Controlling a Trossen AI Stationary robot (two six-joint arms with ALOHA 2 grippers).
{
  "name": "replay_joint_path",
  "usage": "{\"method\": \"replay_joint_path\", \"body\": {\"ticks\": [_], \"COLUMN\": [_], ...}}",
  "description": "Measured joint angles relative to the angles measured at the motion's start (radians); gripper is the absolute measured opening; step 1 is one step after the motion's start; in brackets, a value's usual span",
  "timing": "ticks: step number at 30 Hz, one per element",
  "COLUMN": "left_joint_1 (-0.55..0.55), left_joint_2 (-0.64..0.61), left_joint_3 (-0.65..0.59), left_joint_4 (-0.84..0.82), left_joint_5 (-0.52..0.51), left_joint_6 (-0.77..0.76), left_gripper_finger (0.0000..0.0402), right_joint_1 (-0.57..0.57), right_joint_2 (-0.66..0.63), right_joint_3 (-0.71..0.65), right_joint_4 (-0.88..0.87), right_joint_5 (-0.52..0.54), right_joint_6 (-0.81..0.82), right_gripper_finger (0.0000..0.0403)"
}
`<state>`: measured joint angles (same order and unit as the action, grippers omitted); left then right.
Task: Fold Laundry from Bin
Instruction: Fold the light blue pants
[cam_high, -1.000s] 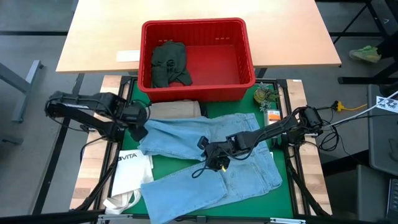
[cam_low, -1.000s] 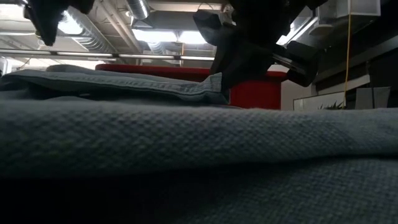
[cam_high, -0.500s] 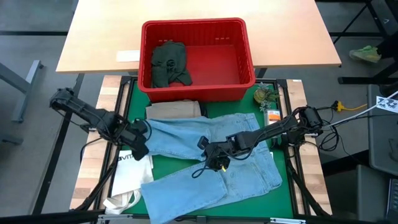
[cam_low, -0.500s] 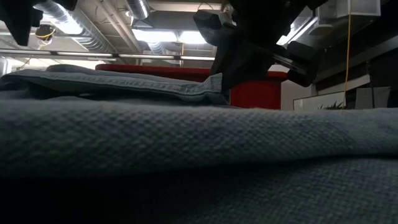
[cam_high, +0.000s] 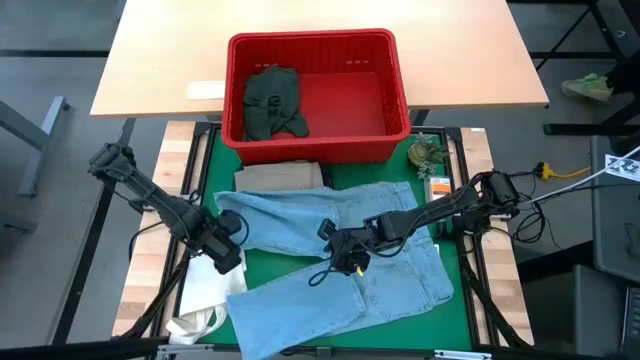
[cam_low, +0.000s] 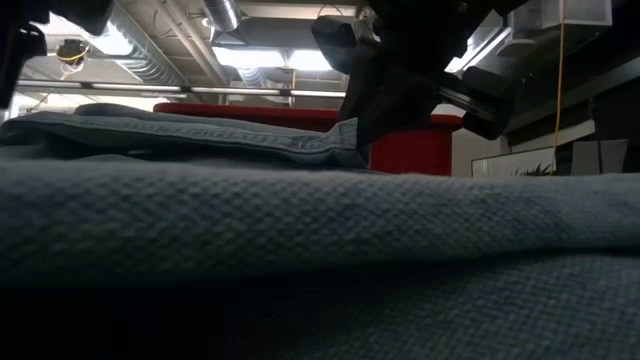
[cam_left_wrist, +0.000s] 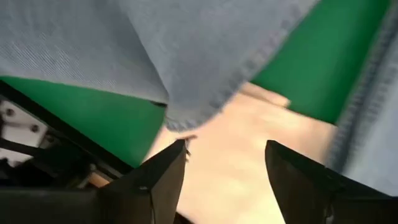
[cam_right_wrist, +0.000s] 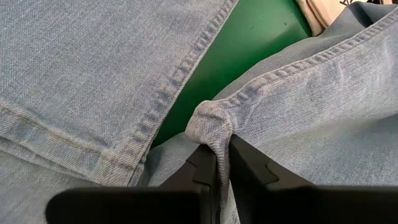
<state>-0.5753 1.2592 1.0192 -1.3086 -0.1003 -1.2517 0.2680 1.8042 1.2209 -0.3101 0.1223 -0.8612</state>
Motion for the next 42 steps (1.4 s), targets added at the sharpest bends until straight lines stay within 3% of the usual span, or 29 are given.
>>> {"method": "replay_joint_path", "body": {"ticks": [14,17,21,25,31,38,42], "left_joint_1": [-0.009,-0.009,-0.009,-0.008,-0.012,-0.029,-0.03], "left_joint_2": [0.106,0.106,0.106,0.105,0.105,0.105,0.105], "left_joint_3": [-0.095,-0.095,-0.095,-0.095,-0.095,-0.095,-0.095], "left_joint_4": [0.006,0.011,0.013,0.012,0.004,-0.001,-0.002], "left_joint_5": [-0.137,-0.166,-0.167,-0.096,0.072,0.131,0.156], "left_joint_6": [-0.073,-0.076,-0.087,-0.109,-0.111,-0.111,-0.109], "left_gripper_finger": [0.0212,0.0178,0.0098,0.0014,0.0006,0.0005,0.0005], "right_joint_1": [0.0,0.0,0.0,0.0,0.0,0.0,0.0], "right_joint_2": [0.0,0.0,0.0,0.0,0.0,0.0,0.0], "right_joint_3": [0.0,0.0,0.0,0.0,0.0,0.019,0.056], "right_joint_4": [0.0,0.0,0.002,0.003,0.001,-0.029,-0.113], "right_joint_5": [0.0,0.0,0.0,0.001,0.008,0.025,0.025], "right_joint_6": [0.0,0.0,0.0,0.0,0.0,0.062,0.072], "right_gripper_finger": [0.0037,0.0037,0.0037,0.0037,0.0037,0.0039,0.0071]}}
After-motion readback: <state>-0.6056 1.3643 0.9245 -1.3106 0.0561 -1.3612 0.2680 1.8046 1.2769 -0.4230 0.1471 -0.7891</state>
